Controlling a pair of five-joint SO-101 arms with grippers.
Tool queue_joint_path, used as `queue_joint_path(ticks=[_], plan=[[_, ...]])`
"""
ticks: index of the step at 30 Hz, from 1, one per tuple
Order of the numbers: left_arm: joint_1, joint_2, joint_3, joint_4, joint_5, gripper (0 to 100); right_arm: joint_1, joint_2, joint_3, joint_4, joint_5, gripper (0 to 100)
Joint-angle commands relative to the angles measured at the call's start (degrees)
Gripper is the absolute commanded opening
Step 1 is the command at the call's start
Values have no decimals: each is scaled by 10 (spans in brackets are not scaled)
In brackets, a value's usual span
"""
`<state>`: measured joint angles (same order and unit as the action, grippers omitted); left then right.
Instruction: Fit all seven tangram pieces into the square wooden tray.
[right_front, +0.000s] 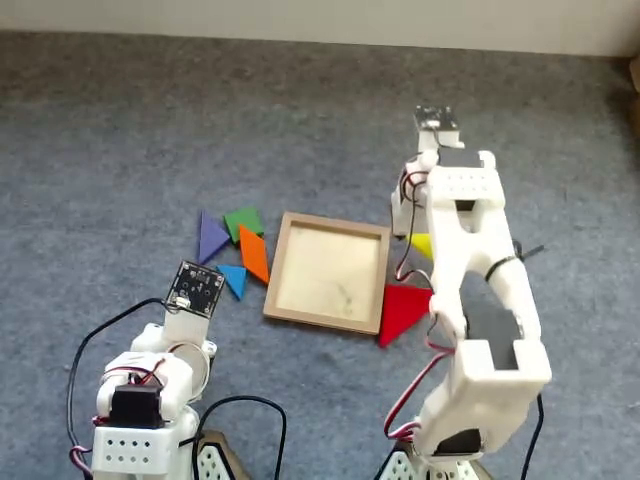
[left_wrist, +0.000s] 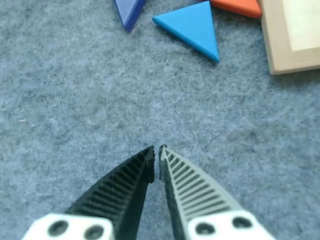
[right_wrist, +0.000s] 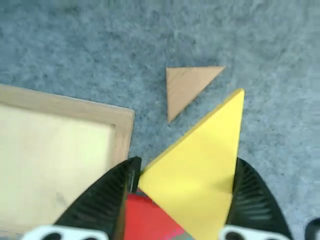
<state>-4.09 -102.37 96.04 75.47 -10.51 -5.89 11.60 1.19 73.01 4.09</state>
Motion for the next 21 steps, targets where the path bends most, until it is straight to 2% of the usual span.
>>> queue_joint_path(ticks=[1,3,12,17,21], plan=[[3,-15,11,3,4,46,-27,-83,-22,37,-5,180],[3,-15,11,3,4,46,-50,-102,-22,63,-18,180],[3,-15,11,3,4,46,-150,-91,-22,88,-180,180],[3,-15,11,3,4,46,-159,-87,-22,89,-182,180],[3,-15,11,3,4,46,-143,-87,-23,134,-177,180]])
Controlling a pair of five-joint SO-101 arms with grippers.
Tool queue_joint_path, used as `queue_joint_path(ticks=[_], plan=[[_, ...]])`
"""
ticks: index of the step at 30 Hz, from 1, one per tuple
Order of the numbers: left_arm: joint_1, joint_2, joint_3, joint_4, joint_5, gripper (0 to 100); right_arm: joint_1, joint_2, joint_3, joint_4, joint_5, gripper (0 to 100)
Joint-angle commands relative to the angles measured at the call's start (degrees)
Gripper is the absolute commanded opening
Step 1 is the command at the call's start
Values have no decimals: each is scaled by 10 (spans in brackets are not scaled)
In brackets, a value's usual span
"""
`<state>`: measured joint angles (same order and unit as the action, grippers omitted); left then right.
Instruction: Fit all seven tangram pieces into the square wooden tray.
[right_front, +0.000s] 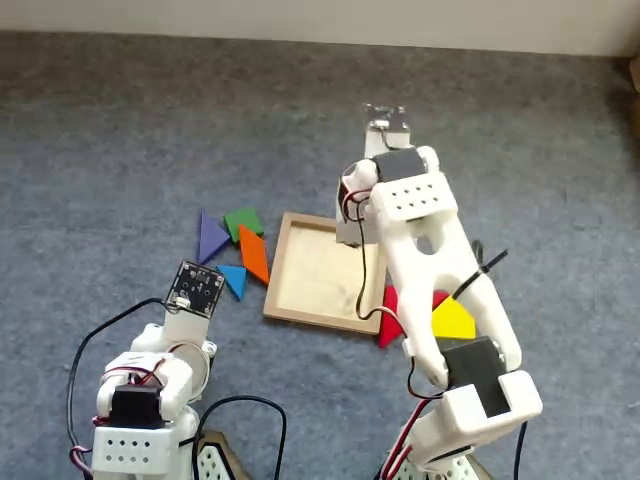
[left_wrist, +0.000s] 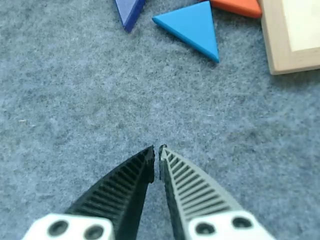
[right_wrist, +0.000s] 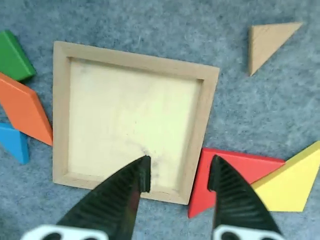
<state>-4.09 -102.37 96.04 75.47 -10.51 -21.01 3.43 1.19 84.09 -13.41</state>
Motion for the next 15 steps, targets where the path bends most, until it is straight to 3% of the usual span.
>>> queue_joint_path(ticks=[1,7,15], plan=[[3,-15,11,3,4,46,10,-6,-22,34,12,180],[3,-15,11,3,4,46,44,-36,-2,85,47,180],[3,-15,11,3,4,46,141,-293,246,10,102,184]])
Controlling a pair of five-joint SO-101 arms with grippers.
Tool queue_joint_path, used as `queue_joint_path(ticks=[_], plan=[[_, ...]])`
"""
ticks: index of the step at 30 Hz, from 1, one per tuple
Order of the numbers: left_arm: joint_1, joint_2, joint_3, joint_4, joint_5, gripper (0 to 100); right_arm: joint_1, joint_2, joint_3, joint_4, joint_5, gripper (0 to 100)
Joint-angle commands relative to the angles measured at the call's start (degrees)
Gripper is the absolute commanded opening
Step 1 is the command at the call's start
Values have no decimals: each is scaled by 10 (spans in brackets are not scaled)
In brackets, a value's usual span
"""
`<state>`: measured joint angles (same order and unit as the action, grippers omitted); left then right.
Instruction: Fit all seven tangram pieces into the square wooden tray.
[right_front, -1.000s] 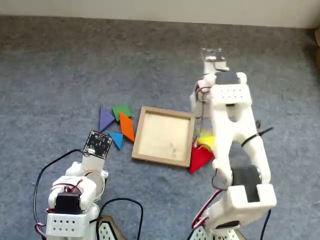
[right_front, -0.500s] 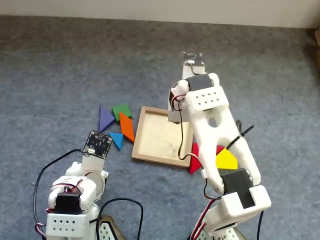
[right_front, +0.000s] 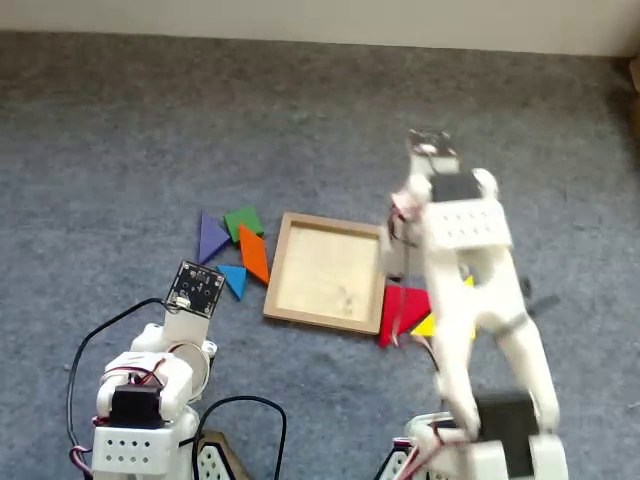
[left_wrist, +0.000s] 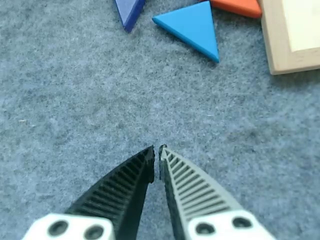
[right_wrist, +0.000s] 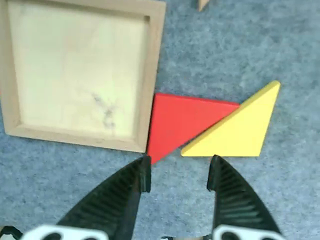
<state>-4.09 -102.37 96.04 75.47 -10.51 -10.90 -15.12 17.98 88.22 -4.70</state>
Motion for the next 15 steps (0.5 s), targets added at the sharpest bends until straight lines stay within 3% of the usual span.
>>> queue_joint_path(ticks=[1,4,7,9,15], plan=[[3,-15,11,3,4,46,55,-129,106,-45,15,184],[3,-15,11,3,4,46,102,-156,177,-78,15,191],[3,-15,11,3,4,46,138,-147,211,-86,30,263],[3,-15,11,3,4,46,145,-129,218,-86,47,311],[3,-15,11,3,4,46,145,-36,225,-166,47,314]])
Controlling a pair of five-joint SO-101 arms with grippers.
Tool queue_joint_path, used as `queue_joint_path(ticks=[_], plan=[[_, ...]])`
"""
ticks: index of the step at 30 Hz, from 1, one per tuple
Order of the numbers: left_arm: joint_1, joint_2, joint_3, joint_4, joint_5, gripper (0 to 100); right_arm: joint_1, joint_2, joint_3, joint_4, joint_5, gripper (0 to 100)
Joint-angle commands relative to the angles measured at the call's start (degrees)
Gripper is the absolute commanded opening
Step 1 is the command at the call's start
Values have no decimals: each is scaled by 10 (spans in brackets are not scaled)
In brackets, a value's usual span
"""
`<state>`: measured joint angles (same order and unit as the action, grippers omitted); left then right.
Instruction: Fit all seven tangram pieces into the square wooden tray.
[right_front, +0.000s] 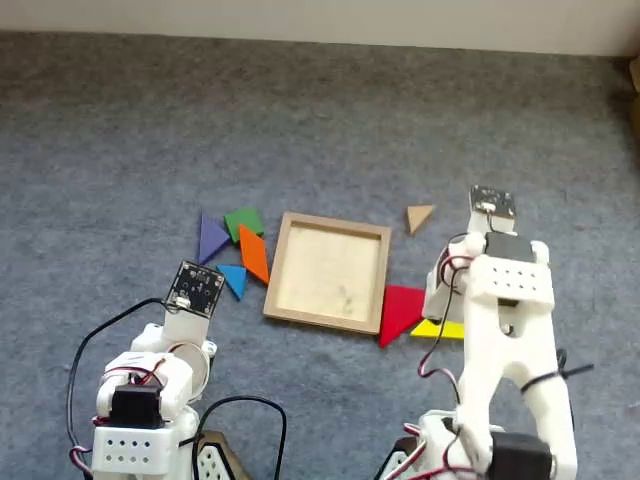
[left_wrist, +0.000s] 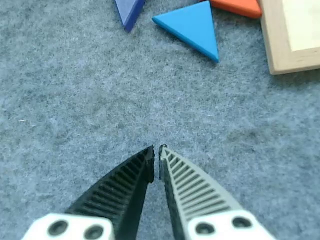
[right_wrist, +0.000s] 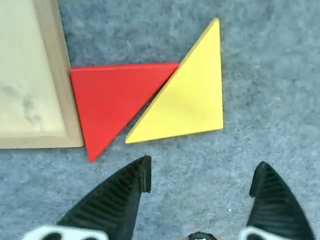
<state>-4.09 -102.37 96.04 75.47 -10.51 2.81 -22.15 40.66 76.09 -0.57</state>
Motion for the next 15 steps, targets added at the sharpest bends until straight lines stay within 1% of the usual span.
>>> queue_joint_path(ticks=[1,8,15], plan=[[3,-15,11,3,4,46,8,55,0,-60,6,314],[3,-15,11,3,4,46,5,197,-13,-119,5,314],[3,-15,11,3,4,46,5,313,-96,-93,5,313]])
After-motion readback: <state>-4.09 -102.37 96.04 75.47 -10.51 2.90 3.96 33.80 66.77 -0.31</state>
